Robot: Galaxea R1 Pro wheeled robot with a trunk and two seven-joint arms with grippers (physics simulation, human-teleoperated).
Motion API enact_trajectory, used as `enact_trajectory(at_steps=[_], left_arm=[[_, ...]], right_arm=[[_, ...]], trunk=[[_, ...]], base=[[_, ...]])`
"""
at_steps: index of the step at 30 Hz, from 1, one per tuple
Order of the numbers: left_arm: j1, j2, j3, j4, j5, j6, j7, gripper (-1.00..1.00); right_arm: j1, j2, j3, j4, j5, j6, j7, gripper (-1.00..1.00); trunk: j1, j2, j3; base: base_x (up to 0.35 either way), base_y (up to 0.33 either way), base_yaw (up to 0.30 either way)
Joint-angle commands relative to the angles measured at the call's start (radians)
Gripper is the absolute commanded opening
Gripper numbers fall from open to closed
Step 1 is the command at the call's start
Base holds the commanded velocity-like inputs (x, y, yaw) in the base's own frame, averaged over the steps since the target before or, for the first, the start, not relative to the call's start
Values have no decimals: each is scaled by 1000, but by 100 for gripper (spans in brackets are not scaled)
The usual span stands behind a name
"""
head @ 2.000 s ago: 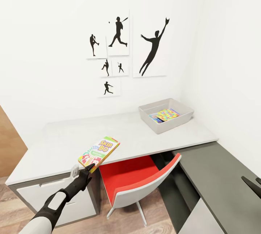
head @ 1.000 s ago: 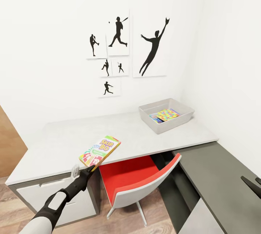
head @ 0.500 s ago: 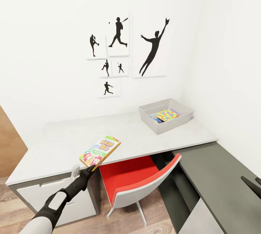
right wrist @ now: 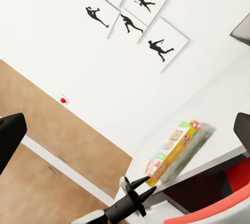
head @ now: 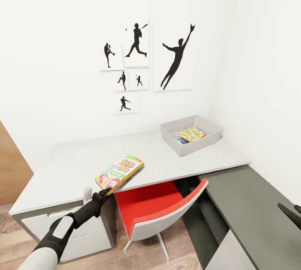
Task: Put all the toys in the child's room - the three board games (two on the bed and one on the table), the two jigsaw puzzles on the table, and the tennis ball on the table - inside the toy box on the table in the child's room.
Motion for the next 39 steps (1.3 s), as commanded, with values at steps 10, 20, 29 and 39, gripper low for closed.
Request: enact_trajectory(at_steps=[10,20,29,39], left_arm=[[-1,35,6,-31,-3,126,-3,-100],[0,56,-2,-160,-3,303,-2,-100],[9,104,-57,-330,-1,396,-21,-100],[8,260,-187,-345,-1,396,-208,-100]], right_arm=[[0,0,0,0,-3,6,-1,100],[0,0,0,1,-2,5,-3,100],[0,0,0,1,-2,5,-3,100],[0,0,3,3,23,4,-15,100]], trunk=[[-38,69,30],[-77,139,62],[-111,202,90],[-149,272,121]], base=[[0,0,0],[0,0,0],[0,0,0],[0,0,0]])
